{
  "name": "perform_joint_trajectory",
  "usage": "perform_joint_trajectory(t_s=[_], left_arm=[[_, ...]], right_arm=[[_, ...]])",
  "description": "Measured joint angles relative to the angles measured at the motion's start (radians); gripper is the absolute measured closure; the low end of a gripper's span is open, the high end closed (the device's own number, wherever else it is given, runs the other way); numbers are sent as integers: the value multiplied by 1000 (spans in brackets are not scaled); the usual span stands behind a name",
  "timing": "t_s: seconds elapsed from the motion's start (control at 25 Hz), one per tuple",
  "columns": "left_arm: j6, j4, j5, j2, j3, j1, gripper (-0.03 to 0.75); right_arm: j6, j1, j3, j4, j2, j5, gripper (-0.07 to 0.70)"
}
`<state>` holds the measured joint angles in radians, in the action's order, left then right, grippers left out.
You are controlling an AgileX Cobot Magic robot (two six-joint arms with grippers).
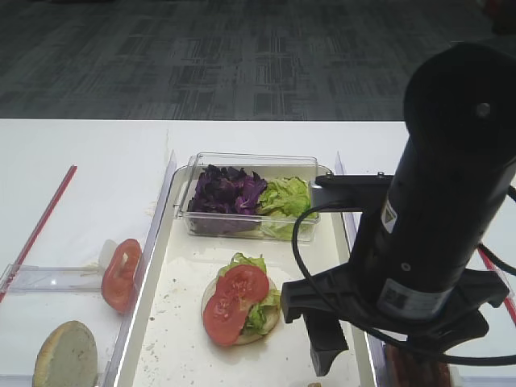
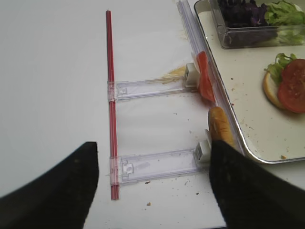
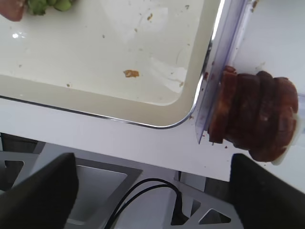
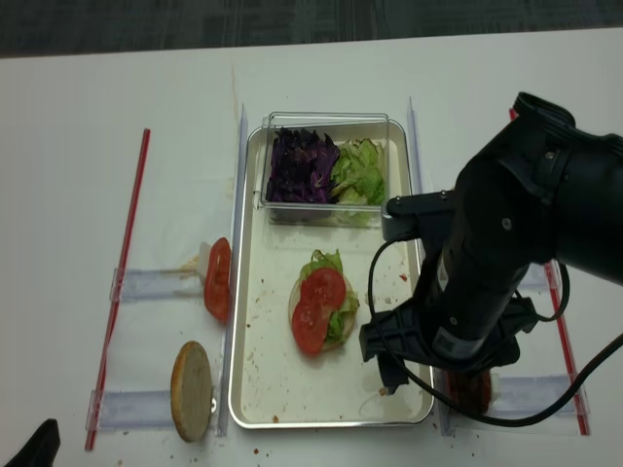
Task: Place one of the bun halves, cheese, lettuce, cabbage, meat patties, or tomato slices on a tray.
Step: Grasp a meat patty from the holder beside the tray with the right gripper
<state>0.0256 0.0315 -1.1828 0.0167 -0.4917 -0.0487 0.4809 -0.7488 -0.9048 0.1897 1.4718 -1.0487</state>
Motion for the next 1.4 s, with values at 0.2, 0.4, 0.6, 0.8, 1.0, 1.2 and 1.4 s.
perform_joint_trajectory(t_s=[0.2,0.4,0.6,0.8,1.0,1.2,1.4], left_arm=[[0,0,0,0,0,0,225],[0,0,0,0,0,0,225],[0,0,0,0,0,0,225],[0,0,0,0,0,0,225],[0,0,0,0,0,0,225],[0,0,0,0,0,0,225],[0,0,0,0,0,0,225]], right_arm=[[-9,0,-8,2,47,-5,22],[-16,0,-40,-11,83,-26,47],[-21,0,-43,-34,113,-57,50],[-35,0,-44,-36,133,-61,51],[-38,0,-44,-36,141,-57,51],[-40,0,-46,-36,164,-49,52],[-47,0,-49,-36,189,-36,52]])
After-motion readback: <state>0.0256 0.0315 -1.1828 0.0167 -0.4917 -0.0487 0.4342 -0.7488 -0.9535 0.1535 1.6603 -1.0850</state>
